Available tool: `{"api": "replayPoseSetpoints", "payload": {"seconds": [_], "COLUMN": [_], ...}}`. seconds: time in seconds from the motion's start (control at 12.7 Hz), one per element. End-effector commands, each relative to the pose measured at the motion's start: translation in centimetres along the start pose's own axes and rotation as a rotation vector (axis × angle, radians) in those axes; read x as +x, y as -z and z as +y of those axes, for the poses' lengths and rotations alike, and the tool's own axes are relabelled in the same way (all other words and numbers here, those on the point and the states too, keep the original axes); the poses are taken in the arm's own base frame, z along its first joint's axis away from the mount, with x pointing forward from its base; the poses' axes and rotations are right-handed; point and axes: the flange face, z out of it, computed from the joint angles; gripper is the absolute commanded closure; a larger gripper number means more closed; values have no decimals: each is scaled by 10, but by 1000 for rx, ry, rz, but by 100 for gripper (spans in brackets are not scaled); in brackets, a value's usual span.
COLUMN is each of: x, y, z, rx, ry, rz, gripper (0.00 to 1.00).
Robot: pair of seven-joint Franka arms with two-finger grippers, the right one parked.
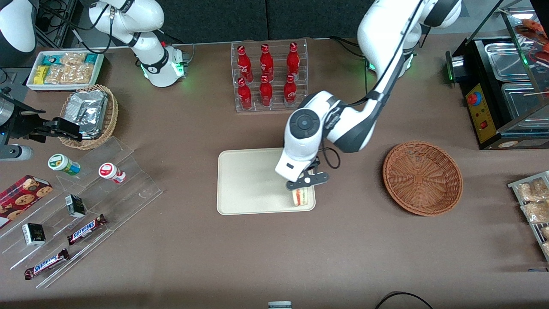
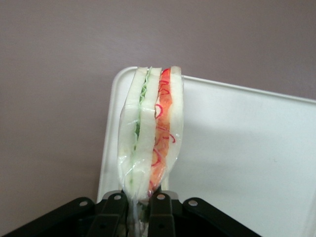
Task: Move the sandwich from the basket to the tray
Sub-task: 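Lower the held sandwich onto the middle of the cream tray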
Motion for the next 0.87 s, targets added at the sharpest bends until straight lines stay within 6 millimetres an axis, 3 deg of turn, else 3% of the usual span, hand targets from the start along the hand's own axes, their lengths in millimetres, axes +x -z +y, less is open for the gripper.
{"api": "replayPoseSetpoints", "payload": {"seconds": [0.0, 0.31, 0.55, 0.71, 0.79], "x": [-16, -27, -28, -53, -54], "y": [-19, -51, -59, -69, -75], "z": [25, 36, 37, 53, 52], "rx": [19, 5, 10, 20, 26], "ry": [-50, -76, -75, -118, -119], "rz": [49, 50, 41, 39, 35], "gripper": [100, 100, 100, 100, 100]}}
